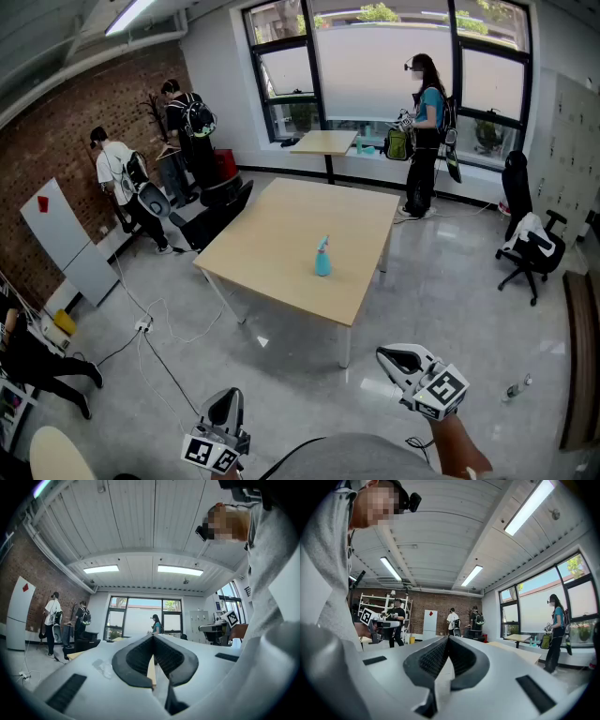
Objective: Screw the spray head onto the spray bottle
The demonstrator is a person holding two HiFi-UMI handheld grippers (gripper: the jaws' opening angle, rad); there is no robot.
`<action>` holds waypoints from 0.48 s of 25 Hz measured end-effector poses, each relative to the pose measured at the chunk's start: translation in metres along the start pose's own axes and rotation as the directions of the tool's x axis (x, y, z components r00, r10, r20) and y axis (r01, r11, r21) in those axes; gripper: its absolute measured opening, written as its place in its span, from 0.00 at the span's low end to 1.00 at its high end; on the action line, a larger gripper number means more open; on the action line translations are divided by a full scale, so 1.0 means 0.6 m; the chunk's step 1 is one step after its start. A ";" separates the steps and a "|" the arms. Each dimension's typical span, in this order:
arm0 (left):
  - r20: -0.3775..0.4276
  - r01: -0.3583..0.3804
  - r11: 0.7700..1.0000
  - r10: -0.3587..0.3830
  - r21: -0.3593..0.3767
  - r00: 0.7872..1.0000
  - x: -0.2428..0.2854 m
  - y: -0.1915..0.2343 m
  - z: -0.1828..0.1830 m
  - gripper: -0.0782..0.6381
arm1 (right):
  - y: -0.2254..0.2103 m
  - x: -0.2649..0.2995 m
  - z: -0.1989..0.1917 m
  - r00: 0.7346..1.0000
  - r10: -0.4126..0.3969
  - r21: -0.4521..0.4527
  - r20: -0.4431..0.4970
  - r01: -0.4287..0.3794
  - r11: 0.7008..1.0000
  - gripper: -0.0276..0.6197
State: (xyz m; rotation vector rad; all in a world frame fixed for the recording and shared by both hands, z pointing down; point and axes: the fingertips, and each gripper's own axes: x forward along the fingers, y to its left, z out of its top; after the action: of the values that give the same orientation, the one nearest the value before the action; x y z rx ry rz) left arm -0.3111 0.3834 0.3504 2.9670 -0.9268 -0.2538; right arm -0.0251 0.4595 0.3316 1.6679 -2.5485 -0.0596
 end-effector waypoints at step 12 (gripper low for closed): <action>0.004 0.012 1.000 -0.012 -0.011 1.000 -0.009 0.013 0.004 0.11 | 0.017 0.004 0.010 1.000 -0.015 -0.002 -0.007 0.015 1.000 0.05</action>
State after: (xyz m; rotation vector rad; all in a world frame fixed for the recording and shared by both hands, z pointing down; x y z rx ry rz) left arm -0.3202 0.3798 0.3496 2.9633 -0.9058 -0.2650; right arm -0.0360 0.4615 0.3266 1.6843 -2.5301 -0.0578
